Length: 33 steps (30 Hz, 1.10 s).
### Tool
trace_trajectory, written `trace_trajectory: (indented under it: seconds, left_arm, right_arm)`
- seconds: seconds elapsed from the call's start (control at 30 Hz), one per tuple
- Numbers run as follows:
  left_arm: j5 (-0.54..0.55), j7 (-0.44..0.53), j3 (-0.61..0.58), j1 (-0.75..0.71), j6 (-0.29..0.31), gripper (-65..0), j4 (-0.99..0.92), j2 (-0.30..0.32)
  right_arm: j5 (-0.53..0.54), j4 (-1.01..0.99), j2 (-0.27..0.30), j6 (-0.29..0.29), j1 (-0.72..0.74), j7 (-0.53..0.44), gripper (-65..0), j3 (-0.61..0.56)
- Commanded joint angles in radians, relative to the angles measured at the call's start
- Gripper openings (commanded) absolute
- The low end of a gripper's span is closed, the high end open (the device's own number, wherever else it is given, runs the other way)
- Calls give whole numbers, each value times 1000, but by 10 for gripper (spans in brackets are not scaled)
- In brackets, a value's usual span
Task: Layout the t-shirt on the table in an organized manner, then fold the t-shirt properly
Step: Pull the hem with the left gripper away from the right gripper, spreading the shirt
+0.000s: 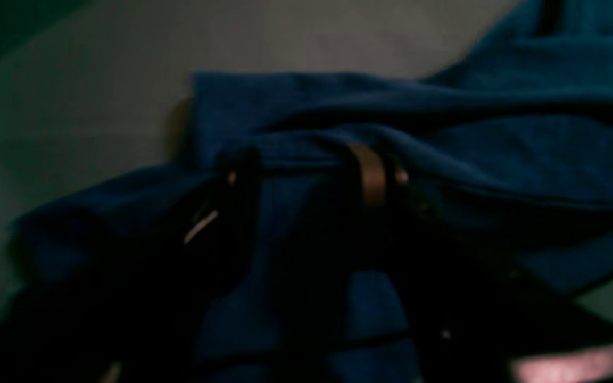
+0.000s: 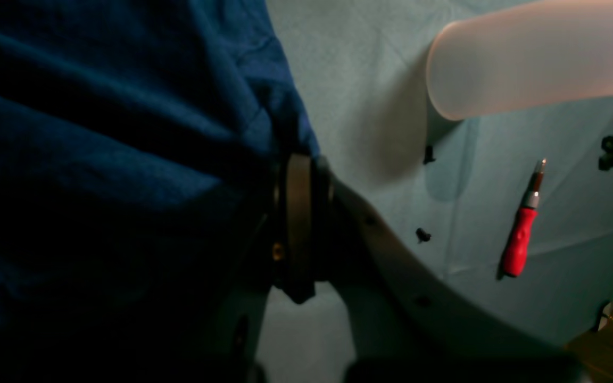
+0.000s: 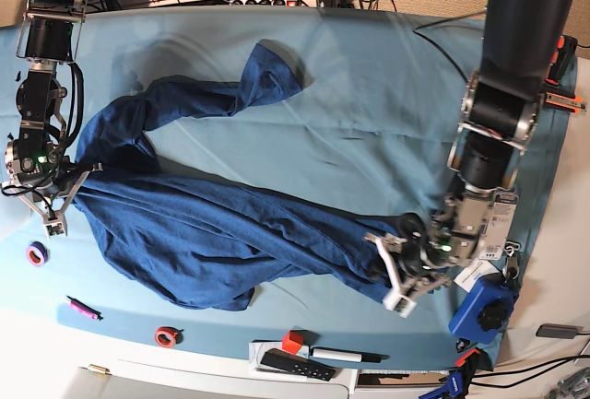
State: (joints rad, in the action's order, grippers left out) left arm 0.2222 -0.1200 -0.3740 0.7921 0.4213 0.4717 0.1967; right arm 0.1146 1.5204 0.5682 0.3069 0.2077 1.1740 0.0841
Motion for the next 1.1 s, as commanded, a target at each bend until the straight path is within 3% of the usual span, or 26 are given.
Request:
trace_trajectory:
  seconds: [0.0, 0.13, 0.27, 0.43, 0.53, 0.67, 1.07]
  left_arm:
    - [-7, 23, 3, 38, -24, -390, 14, 6]
    - [-67, 35, 3, 36, -71, -418, 14, 6]
    - [-65, 83, 3, 16, -112, -650, 14, 5]
    - [-64, 149, 3, -17, -105, -650, 14, 3]
    - [0, 160, 3, -15, -8, -650, 19, 16]
    - [161, 154, 3, -16, 277, -650, 78, 87]
    - [704, -242, 4, -109, 277, -650, 378, 401]
  right_arm:
    - [-10, 16, 27, -8, 22, -14, -650, 9]
    - [-9, 16, 27, -8, 22, -15, -650, 9]
    - [-9, 16, 27, -8, 22, -16, -650, 9]
    - [-9, 16, 27, -8, 23, -29, -650, 9]
    - [-9, 16, 27, -8, 23, -49, -650, 9]
    - [17, 16, 27, -8, 22, -33, -650, 9]
    - [46, 16, 29, -8, 2, 25, -650, 9]
